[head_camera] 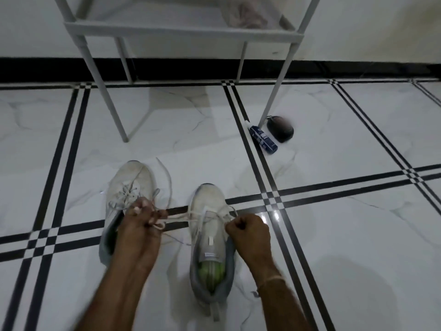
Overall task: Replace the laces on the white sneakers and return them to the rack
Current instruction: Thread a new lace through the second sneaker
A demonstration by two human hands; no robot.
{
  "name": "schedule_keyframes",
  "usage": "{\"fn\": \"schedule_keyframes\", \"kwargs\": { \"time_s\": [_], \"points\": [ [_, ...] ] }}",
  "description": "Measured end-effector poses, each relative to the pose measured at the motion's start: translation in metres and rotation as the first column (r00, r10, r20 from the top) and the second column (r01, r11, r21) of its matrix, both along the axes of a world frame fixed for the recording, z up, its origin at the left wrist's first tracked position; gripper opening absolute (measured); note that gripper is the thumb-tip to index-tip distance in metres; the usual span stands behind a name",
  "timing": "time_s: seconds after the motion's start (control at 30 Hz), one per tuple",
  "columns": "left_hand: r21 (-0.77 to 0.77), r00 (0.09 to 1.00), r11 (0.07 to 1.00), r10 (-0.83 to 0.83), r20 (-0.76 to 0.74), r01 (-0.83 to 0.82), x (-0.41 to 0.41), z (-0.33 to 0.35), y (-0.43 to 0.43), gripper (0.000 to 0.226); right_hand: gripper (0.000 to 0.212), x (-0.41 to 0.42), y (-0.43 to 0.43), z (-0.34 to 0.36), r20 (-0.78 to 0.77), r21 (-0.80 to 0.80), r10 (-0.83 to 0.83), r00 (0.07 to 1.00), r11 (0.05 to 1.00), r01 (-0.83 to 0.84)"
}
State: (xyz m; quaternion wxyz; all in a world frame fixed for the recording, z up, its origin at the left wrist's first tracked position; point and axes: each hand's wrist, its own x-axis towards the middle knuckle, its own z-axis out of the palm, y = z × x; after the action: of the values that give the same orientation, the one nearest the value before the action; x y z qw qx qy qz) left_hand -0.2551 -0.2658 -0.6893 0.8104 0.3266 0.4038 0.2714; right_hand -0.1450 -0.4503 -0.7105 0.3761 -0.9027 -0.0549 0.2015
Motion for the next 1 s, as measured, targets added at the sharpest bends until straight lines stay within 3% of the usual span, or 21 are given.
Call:
{"fn": "schedule_keyframes", "kwargs": {
  "time_s": [0.03, 0.1, 0.2, 0.23, 0.27, 0.33, 0.37, 0.4, 0.47, 0.53, 0.57, 0.63, 0.67, 0.7, 0.77, 0.8, 0.83, 0.9, 0.93, 0.97, 1.0],
  "points": [
    [0.193, 0.991, 0.979, -0.039, -0.131, 0.064, -0.004, -0.004, 0.002, 0.022, 0.011, 0.005, -0.002, -0.001, 0.013, 0.011, -0.019, 1.000, 1.000, 0.019],
    [0.534, 0.899, 0.766, -0.129, -0.418, 0.358, -0.011, -0.019, -0.009, 0.010, 0.013, 0.011, -0.003, -0.001, 0.016, 0.047, -0.033, 0.999, 0.998, 0.032],
    [0.633, 0.755, 0.438, -0.192, -0.628, 0.638, -0.002, -0.039, -0.033, 0.007, 0.014, 0.009, -0.002, -0.005, -0.016, 0.080, -0.025, 1.000, 0.996, 0.026],
    [0.627, 0.726, 0.401, -0.168, -0.666, 0.668, 0.003, -0.042, -0.034, 0.011, 0.014, 0.008, -0.001, -0.007, -0.033, 0.091, -0.022, 0.999, 0.996, 0.024],
    [0.618, 0.713, 0.401, -0.149, -0.685, 0.677, 0.008, -0.042, -0.033, 0.016, 0.016, 0.007, -0.001, -0.009, -0.044, 0.098, -0.019, 0.999, 0.995, 0.023],
    [0.498, 0.775, 0.664, -0.202, -0.599, 0.558, 0.016, -0.039, -0.028, 0.026, 0.019, 0.009, -0.002, -0.012, -0.049, 0.106, -0.010, 0.999, 0.994, 0.015],
    [0.330, 0.866, 0.850, -0.251, -0.432, 0.410, 0.019, -0.034, -0.026, 0.028, 0.020, 0.010, -0.003, -0.011, -0.044, 0.112, -0.007, 0.999, 0.994, 0.012],
    [0.089, 0.947, 0.956, -0.259, -0.192, 0.279, 0.020, -0.028, -0.024, 0.030, 0.021, 0.010, -0.003, -0.012, -0.039, 0.115, -0.005, 0.999, 0.993, 0.010],
    [-0.301, 0.991, 0.947, -0.075, 0.114, 0.107, 0.018, -0.021, -0.019, 0.032, 0.023, 0.008, -0.004, -0.013, -0.031, 0.120, -0.006, 0.999, 0.993, 0.010],
    [-0.411, 0.989, 0.911, 0.025, 0.148, 0.038, 0.013, -0.020, -0.015, 0.034, 0.024, 0.006, -0.006, -0.015, -0.027, 0.124, -0.018, 0.999, 0.992, 0.022],
    [-0.374, 0.994, 0.927, 0.011, 0.111, 0.032, 0.012, -0.019, -0.016, 0.033, 0.024, 0.005, -0.006, -0.015, -0.027, 0.132, -0.028, 0.999, 0.991, 0.031],
    [-0.004, 0.975, 0.990, -0.140, -0.170, 0.141, 0.009, -0.018, -0.025, 0.028, 0.021, 0.005, -0.005, -0.016, -0.027, 0.139, -0.045, 0.999, 0.989, 0.048],
    [0.251, 0.919, 0.926, -0.188, -0.346, 0.284, 0.008, -0.023, -0.029, 0.023, 0.019, 0.004, -0.004, -0.015, -0.030, 0.136, -0.048, 0.998, 0.989, 0.051],
    [0.442, 0.859, 0.790, -0.199, -0.471, 0.425, 0.007, -0.027, -0.033, 0.017, 0.017, 0.002, -0.003, -0.014, -0.034, 0.136, -0.043, 0.998, 0.990, 0.047],
    [0.603, 0.750, 0.481, -0.202, -0.630, 0.637, 0.007, -0.039, -0.035, 0.020, 0.017, -0.001, -0.001, -0.015, -0.032, 0.127, -0.027, 0.999, 0.991, 0.031],
    [0.608, 0.712, 0.408, -0.174, -0.680, 0.681, 0.008, -0.043, -0.036, 0.026, 0.018, -0.002, 0.000, -0.015, -0.028, 0.121, -0.023, 0.999, 0.992, 0.026],
    [0.611, 0.727, 0.442, -0.155, -0.669, 0.656, 0.012, -0.043, -0.038, 0.032, 0.020, -0.002, 0.000, -0.017, -0.022, 0.120, -0.020, 1.000, 0.993, 0.023],
    [0.400, 0.872, 0.830, -0.190, -0.451, 0.388, 0.023, -0.033, -0.037, 0.033, 0.021, -0.001, -0.002, -0.018, -0.012, 0.118, -0.025, 1.000, 0.993, 0.026],
    [0.206, 0.932, 0.946, -0.179, -0.315, 0.252, 0.025, -0.025, -0.037, 0.032, 0.021, -0.001, -0.003, -0.019, -0.007, 0.114, -0.031, 1.000, 0.993, 0.031],
    [0.136, 0.947, 0.966, -0.178, -0.269, 0.220, 0.024, -0.020, -0.035, 0.030, 0.021, 0.000, -0.005, -0.019, -0.003, 0.112, -0.039, 0.999, 0.993, 0.040],
    [0.221, 0.933, 0.938, -0.194, -0.304, 0.267, 0.022, -0.016, -0.033, 0.027, 0.021, 0.000, -0.006, -0.019, -0.002, 0.111, -0.045, 0.999, 0.993, 0.045]
  ]
}}
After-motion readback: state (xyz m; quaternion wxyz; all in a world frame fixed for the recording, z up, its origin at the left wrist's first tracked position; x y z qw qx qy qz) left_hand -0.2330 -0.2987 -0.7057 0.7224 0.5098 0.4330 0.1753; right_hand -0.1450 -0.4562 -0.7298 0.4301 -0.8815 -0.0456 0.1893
